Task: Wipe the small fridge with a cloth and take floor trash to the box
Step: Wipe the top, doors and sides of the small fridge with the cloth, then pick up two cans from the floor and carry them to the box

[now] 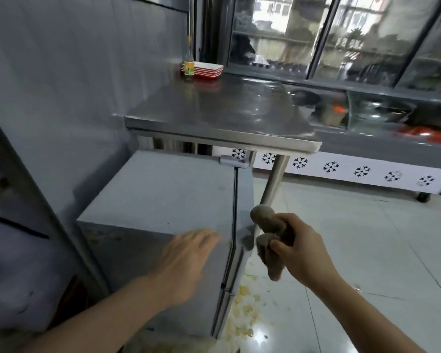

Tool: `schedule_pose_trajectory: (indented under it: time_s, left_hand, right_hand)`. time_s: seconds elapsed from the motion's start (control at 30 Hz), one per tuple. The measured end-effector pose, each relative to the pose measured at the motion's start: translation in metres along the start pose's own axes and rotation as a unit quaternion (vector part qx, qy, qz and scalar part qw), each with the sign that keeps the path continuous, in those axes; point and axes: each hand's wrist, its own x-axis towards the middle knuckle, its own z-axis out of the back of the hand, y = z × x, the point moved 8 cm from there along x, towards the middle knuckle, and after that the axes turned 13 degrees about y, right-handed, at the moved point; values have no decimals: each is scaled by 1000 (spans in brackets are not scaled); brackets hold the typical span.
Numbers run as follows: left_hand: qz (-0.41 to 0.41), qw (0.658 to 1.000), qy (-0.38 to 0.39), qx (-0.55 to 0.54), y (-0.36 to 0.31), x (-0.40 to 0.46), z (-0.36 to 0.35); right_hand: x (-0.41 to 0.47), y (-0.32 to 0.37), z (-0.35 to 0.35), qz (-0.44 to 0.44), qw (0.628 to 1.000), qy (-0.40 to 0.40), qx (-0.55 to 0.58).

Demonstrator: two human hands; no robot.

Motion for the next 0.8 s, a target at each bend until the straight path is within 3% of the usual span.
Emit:
schedule_pose_trajectory:
  time_s: [0.23,0.43,0.6,0.8]
  left_hand:
    - [99,994,30,-41,17,-21,69]
    - [142,985,13,-99,36,-32,124]
    - [170,978,1,-122,43,-37,149]
    - [185,971,16,-149,27,-55,155]
  right_hand:
    - [27,79,26,32,997,54,-53]
    - [77,138,23,43,992,95,-66]
    - [94,146,19,-24,985,142,-92]
    - [42,146,13,-21,972,195,-127]
